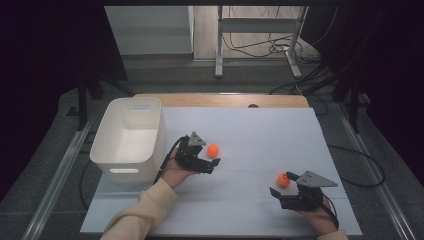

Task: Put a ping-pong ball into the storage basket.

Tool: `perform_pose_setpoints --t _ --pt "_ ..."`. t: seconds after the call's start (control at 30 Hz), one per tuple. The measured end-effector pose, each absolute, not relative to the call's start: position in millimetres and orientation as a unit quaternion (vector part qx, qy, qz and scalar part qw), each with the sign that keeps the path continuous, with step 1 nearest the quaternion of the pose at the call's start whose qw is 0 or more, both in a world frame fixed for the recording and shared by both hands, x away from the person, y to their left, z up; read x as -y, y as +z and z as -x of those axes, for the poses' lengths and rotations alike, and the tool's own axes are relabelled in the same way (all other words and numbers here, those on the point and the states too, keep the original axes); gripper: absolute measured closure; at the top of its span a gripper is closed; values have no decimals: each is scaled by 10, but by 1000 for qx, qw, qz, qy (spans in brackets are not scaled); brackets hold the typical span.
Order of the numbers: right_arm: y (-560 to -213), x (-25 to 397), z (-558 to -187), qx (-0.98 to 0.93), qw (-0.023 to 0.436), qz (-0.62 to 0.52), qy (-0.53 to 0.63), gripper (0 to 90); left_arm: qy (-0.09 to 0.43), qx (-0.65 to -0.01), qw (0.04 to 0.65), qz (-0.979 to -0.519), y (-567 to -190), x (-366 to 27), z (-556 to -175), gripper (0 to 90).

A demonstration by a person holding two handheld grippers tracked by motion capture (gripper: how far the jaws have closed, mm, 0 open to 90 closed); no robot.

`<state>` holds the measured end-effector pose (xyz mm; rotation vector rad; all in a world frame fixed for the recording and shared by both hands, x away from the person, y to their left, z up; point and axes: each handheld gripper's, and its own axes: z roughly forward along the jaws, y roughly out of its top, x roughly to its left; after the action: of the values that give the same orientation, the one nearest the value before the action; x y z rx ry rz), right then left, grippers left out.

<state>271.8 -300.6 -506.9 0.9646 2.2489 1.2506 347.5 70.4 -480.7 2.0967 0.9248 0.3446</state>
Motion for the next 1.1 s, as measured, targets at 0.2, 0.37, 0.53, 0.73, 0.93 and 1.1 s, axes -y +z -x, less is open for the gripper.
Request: perform_pose_setpoints --t 0.2,0.37,0.53,0.73,0.93,1.1 --pt "-5070 3007 -2718 -803 195 -343 446 152 132 -369 396 -831 -4833 -666 -3539 57" --pt "-5072 3007 -2718 -804 194 -344 445 152 128 -375 391 -831 -4868 -652 -3606 57" --pt "-5075 3006 -2720 -804 194 -344 444 152 125 -379 386 -832 -4889 -649 -3665 57" --pt "-5075 3011 -2718 -803 193 -344 446 152 122 -381 384 -833 -4908 -613 -3733 59" --pt "-5078 3014 -2725 -804 193 -343 446 152 121 -379 376 -837 -4931 -571 -3800 59" --pt "-5077 3013 -2723 -805 193 -343 445 152 118 -377 365 -843 -4968 -523 -3849 59"
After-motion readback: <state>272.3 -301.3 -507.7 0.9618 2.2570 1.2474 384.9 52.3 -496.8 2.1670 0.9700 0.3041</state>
